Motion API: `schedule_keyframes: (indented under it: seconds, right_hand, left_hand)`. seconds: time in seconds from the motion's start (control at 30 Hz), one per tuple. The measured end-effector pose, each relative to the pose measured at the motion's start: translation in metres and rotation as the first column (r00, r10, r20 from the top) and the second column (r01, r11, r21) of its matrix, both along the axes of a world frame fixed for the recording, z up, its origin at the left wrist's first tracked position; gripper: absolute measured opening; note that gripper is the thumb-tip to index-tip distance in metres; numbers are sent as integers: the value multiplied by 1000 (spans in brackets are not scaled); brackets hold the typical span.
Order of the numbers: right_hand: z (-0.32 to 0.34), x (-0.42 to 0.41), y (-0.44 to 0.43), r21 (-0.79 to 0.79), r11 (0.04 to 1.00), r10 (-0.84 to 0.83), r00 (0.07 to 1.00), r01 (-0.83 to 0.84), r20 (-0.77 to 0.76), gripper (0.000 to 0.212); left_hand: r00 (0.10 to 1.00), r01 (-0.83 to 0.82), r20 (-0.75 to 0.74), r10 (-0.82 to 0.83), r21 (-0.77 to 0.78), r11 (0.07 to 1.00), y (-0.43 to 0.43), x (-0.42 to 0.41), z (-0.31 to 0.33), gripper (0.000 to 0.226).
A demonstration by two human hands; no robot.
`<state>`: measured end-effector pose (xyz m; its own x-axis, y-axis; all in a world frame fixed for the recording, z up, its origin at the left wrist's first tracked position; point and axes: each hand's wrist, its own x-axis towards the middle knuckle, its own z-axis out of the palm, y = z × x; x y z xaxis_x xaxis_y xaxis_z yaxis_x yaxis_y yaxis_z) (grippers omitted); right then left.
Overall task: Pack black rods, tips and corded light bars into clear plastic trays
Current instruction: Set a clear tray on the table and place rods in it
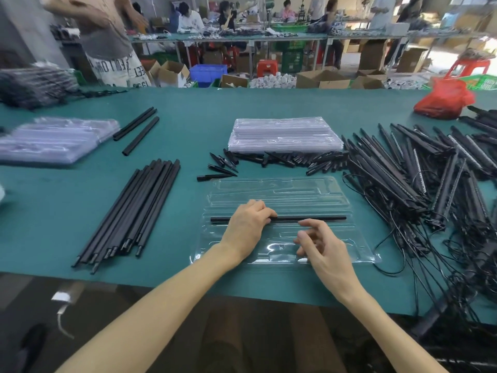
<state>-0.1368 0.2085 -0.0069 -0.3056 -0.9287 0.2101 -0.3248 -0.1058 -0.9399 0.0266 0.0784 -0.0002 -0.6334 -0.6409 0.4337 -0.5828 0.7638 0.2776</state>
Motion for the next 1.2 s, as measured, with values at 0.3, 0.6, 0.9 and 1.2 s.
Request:
schedule_keyframes:
  seconds: [0.3, 0.6, 0.9, 1.2]
  right_hand:
    - [0, 2, 0, 28, 1000, 2, 996, 0, -92, 14]
    - [-5, 0, -1, 49, 999, -2, 974, 13, -227, 17]
    - [-11, 3, 0, 78, 997, 28, 858, 14, -512, 27]
    - [-12, 3, -2, 76, 997, 26, 830, 20, -557, 25]
  left_hand:
    - [999, 24, 27, -25, 27, 999, -2, 7, 1, 32]
    - [993, 54, -116, -39, 129, 990, -20, 43, 15, 29]
    - [891, -452, 79, 447, 226, 863, -95, 89, 14, 45]
    - [865, -465, 267, 425, 106, 879, -137, 77, 16, 56]
